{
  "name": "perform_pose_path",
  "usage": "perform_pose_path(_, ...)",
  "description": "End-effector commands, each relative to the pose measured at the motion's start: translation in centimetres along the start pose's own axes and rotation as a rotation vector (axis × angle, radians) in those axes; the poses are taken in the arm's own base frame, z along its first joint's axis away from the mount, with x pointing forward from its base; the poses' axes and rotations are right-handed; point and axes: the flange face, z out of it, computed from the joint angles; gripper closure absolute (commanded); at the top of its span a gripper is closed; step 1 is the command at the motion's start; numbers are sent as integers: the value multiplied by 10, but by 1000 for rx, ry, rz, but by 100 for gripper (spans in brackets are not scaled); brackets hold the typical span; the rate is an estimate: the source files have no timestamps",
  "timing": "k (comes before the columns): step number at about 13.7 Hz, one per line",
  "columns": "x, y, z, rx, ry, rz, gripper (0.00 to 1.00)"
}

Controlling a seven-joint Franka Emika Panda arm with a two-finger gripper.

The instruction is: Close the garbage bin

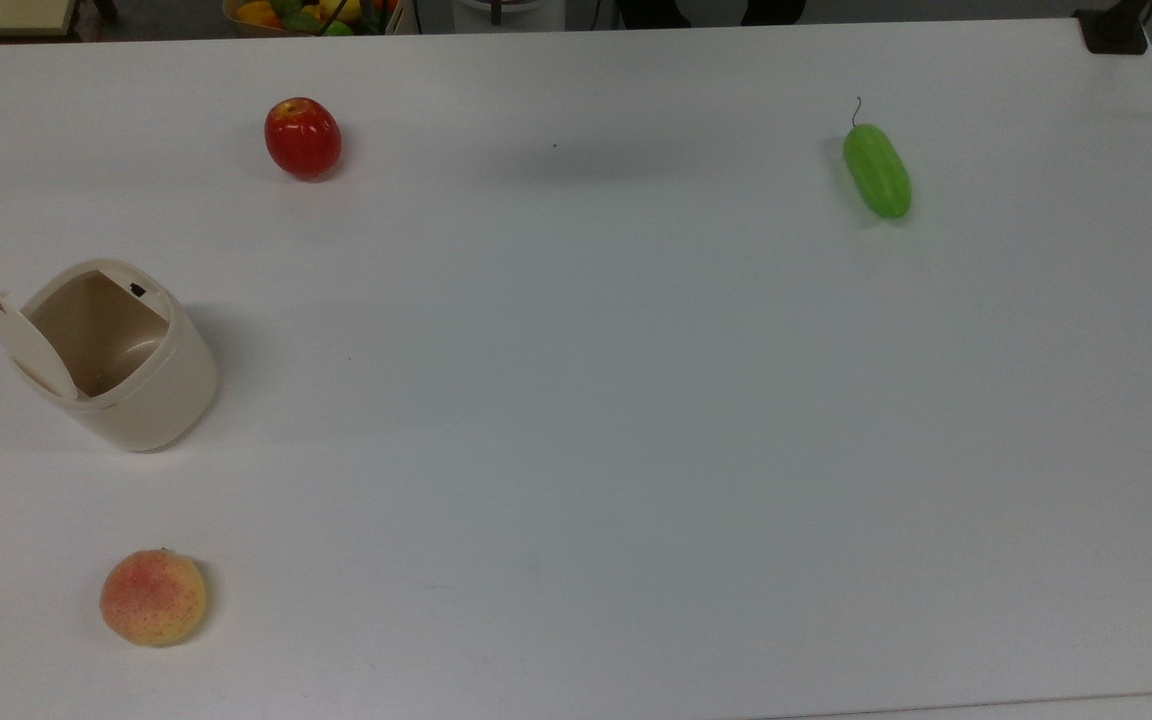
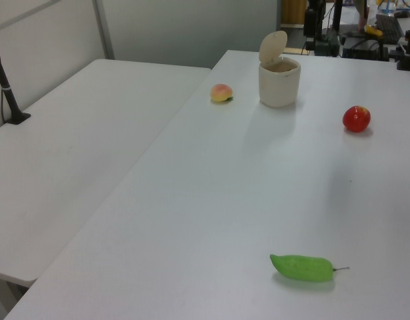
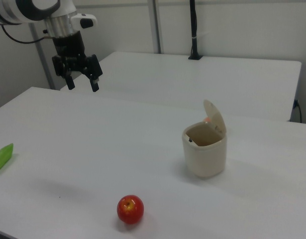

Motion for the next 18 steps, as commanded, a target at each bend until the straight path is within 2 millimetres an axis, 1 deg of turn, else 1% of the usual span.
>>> perform_pose_path(1, -8, 7, 1, -9, 2, 4, 0)
perform_pose_path(12, -8, 5, 0, -1, 4, -1, 0)
perform_pose_path(13, -9, 5, 1, -1, 1, -4, 1)
perform_pose_path(14, -8, 5, 1, -1, 3, -7, 10)
perform_pose_path(15, -8, 5, 1, -1, 3, -12, 33)
perform_pose_path(16, -8, 5, 2, -1, -2, -12, 52)
perform_pose_path(17, -9, 5, 1, 1, 0, -12, 76)
perform_pose_path(18, -8, 4, 2, 1, -2, -14, 88)
